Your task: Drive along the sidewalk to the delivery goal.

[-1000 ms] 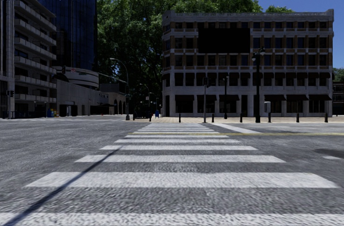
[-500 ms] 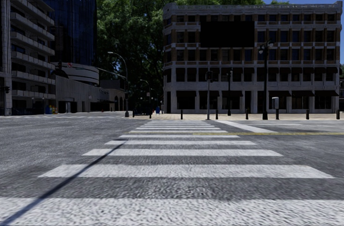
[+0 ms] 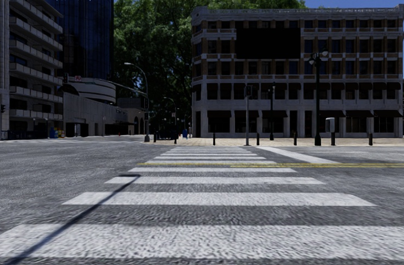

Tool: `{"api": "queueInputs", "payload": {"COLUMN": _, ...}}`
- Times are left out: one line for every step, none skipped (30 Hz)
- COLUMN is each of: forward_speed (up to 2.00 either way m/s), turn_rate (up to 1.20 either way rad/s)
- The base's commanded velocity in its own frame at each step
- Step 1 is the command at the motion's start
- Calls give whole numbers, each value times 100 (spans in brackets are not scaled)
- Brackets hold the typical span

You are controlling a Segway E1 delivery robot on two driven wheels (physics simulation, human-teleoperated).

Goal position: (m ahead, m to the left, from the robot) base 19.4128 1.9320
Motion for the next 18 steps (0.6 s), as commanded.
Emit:
{"api": "queueInputs", "payload": {"forward_speed": 153, "turn_rate": 0}}
{"api": "queueInputs", "payload": {"forward_speed": 153, "turn_rate": 0}}
{"api": "queueInputs", "payload": {"forward_speed": 152, "turn_rate": 0}}
{"api": "queueInputs", "payload": {"forward_speed": 152, "turn_rate": 0}}
{"api": "queueInputs", "payload": {"forward_speed": 152, "turn_rate": 0}}
{"api": "queueInputs", "payload": {"forward_speed": 200, "turn_rate": 0}}
{"api": "queueInputs", "payload": {"forward_speed": 200, "turn_rate": 0}}
{"api": "queueInputs", "payload": {"forward_speed": 200, "turn_rate": 0}}
{"api": "queueInputs", "payload": {"forward_speed": 200, "turn_rate": 0}}
{"api": "queueInputs", "payload": {"forward_speed": 200, "turn_rate": 0}}
{"api": "queueInputs", "payload": {"forward_speed": 200, "turn_rate": 0}}
{"api": "queueInputs", "payload": {"forward_speed": 200, "turn_rate": 0}}
{"api": "queueInputs", "payload": {"forward_speed": 200, "turn_rate": 0}}
{"api": "queueInputs", "payload": {"forward_speed": 200, "turn_rate": 0}}
{"api": "queueInputs", "payload": {"forward_speed": 200, "turn_rate": 0}}
{"api": "queueInputs", "payload": {"forward_speed": 200, "turn_rate": 0}}
{"api": "queueInputs", "payload": {"forward_speed": 200, "turn_rate": 0}}
{"api": "queueInputs", "payload": {"forward_speed": 200, "turn_rate": 0}}
